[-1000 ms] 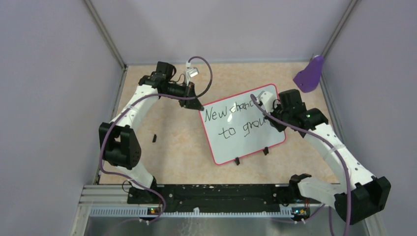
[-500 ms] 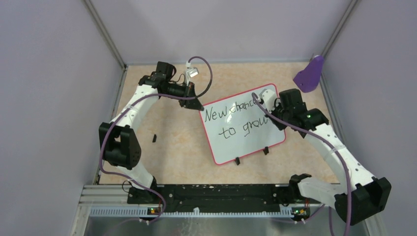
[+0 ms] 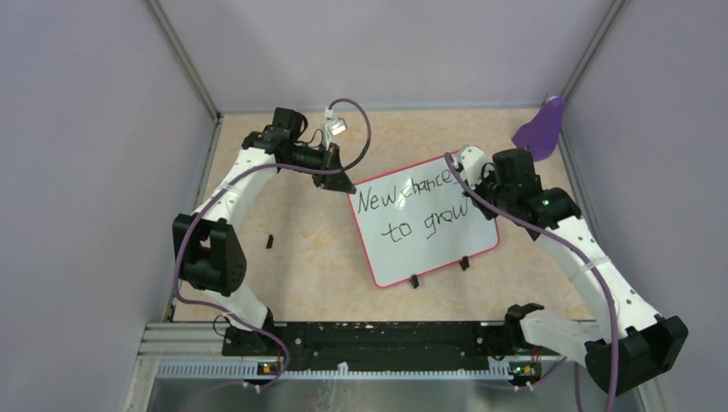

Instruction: Write a sentence on the whiteboard

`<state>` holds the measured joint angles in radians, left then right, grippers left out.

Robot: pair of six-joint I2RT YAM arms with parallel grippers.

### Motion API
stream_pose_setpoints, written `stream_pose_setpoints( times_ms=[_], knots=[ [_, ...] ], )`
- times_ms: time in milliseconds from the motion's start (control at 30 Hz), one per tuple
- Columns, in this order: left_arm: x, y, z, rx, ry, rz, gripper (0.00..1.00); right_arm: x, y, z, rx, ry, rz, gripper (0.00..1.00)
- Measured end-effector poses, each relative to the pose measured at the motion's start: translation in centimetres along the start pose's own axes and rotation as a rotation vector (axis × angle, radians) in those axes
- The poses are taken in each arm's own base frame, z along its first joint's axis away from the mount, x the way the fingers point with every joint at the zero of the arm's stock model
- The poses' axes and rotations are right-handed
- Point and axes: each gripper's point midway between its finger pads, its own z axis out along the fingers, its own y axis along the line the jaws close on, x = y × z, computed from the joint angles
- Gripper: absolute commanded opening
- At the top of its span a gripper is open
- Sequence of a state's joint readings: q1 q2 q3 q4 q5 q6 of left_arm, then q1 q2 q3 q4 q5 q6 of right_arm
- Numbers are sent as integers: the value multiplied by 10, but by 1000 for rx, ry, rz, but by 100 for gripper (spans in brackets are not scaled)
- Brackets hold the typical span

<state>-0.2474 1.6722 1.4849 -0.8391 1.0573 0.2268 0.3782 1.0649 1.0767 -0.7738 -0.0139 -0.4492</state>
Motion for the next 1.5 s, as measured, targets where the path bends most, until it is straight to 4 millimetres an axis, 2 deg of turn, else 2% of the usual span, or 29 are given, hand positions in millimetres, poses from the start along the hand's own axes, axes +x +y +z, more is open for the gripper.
stream_pose_setpoints(
  times_ms=[267,433,633,900,1500],
  knots=[
    [0,0,0,0,0,0,0,5,16,-10,-95,24,-16,0],
    [0,0,0,0,0,0,0,25,23,-14,-125,100,-44,0],
    [0,0,0,0,0,0,0,51,19,-7,-81,191,-63,0],
    [0,0,0,0,0,0,0,45,6,1,0,154,-45,0],
    [0,0,0,0,0,0,0,53,7,6,7,175,-42,0]
  ],
)
